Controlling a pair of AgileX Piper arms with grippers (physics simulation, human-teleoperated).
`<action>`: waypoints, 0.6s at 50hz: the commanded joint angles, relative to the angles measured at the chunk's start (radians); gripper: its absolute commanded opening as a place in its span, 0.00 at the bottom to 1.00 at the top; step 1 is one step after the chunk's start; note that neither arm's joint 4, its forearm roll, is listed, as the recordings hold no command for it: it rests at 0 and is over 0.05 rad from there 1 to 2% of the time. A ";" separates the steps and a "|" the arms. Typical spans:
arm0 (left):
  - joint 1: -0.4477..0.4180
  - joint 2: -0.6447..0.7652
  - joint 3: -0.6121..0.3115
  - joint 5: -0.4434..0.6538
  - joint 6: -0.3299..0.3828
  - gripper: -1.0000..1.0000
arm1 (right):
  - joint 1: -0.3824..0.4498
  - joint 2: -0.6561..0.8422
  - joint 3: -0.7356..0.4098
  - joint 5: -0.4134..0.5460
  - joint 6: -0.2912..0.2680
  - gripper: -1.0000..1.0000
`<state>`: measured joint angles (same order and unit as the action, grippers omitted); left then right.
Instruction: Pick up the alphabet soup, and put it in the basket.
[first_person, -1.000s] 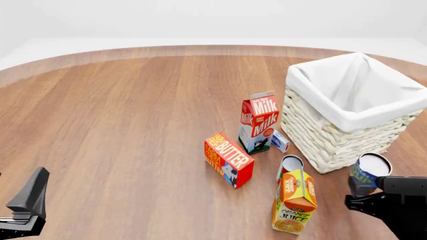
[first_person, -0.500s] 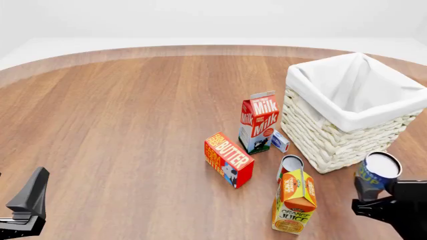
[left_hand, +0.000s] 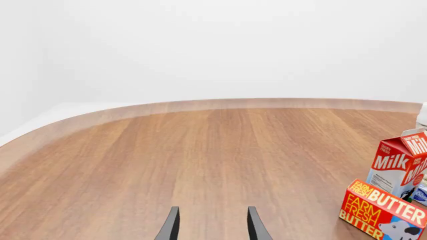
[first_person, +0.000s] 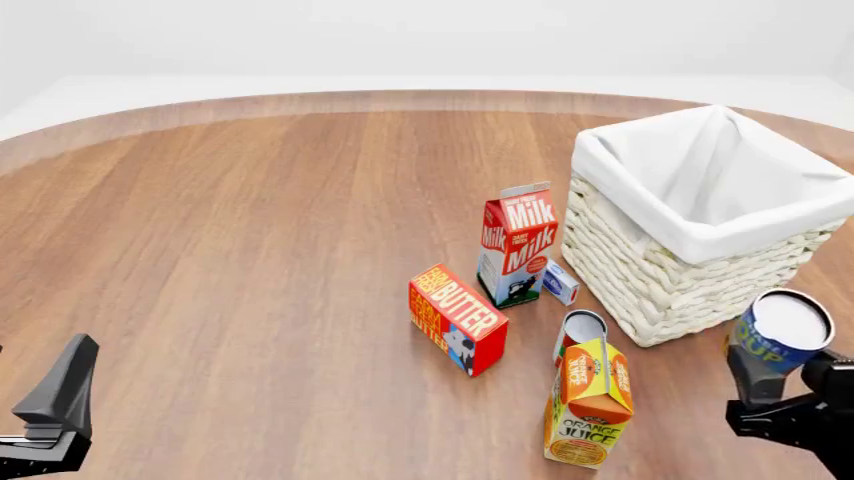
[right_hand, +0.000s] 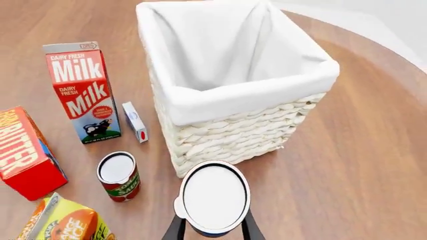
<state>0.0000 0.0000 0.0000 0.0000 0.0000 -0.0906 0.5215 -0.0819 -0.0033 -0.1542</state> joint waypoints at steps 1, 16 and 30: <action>0.000 0.000 0.000 0.000 0.000 1.00 | 0.009 -0.105 -0.065 0.130 -0.005 0.00; 0.000 0.000 0.000 0.000 0.000 1.00 | 0.029 -0.150 -0.178 0.241 -0.068 0.00; 0.000 0.000 0.000 0.000 0.000 1.00 | 0.026 -0.168 -0.247 0.301 -0.118 0.00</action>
<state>0.0000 0.0000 0.0000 0.0000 0.0000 -0.0656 0.3738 -0.2710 0.2534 -0.2565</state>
